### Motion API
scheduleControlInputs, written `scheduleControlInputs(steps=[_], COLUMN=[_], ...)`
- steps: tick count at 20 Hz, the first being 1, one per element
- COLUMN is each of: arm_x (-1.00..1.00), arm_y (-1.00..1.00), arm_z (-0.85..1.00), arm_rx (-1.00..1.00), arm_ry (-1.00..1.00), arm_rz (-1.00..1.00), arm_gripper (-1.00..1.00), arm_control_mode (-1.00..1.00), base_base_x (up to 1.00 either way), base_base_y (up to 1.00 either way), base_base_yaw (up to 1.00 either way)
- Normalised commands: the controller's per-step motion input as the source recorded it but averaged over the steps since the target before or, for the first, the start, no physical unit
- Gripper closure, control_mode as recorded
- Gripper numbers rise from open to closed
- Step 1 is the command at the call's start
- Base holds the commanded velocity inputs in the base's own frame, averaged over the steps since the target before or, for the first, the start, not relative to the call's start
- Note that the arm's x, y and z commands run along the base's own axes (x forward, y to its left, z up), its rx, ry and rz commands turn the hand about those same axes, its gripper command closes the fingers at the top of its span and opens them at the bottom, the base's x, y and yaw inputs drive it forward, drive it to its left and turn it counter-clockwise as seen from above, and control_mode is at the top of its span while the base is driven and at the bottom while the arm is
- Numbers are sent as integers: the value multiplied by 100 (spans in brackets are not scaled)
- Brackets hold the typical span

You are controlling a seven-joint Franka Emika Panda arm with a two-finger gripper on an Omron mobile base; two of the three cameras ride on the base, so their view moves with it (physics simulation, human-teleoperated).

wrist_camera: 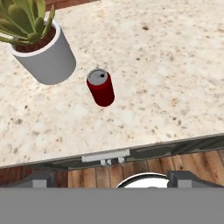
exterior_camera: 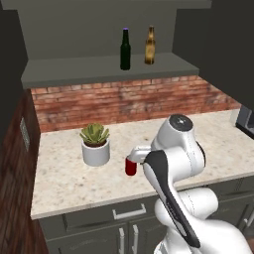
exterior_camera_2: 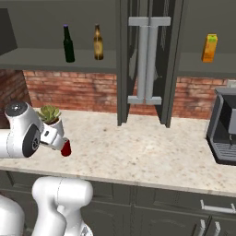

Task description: Sort all alcoholic drinks to one cabinet, and non-alcoholic drinks to the other.

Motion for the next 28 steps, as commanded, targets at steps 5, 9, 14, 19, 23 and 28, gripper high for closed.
scheduleControlInputs(steps=[5,9,14,19,23,28], arm_x=[29,36,35,21,21,29], arm_y=[3,0,1,9,9,4], arm_z=[-26,-22,-19,-21,-23,-16], arm_rx=[-2,0,0,0,0,0], arm_ry=[0,0,0,0,0,0], arm_rz=[1,3,2,3,2,0], arm_gripper=[-100,-100,-100,-100,-100,-100], arm_control_mode=[-100,-100,-100,-100,-100,-100], base_base_x=[0,0,0,0,0,0], base_base_y=[0,0,0,0,0,0], base_base_yaw=[0,0,0,0,0,0])
